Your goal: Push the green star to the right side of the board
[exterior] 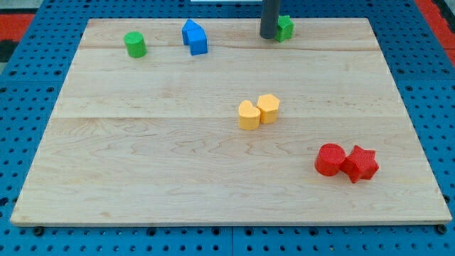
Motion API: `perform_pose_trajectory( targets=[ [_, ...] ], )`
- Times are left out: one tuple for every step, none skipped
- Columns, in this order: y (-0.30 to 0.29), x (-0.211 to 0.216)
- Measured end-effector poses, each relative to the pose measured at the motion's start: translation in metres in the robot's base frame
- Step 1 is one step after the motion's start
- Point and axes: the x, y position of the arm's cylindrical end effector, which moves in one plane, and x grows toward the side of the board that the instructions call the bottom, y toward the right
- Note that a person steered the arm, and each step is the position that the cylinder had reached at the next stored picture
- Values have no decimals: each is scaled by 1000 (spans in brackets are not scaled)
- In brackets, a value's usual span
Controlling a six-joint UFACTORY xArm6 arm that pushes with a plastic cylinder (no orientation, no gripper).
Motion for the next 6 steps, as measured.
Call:
perform_pose_trajectory(
  targets=[
    [-7,-13],
    [-57,-24],
    [-59,-36],
    [-16,-35],
    [37,-38],
    [50,-38]
  ],
)
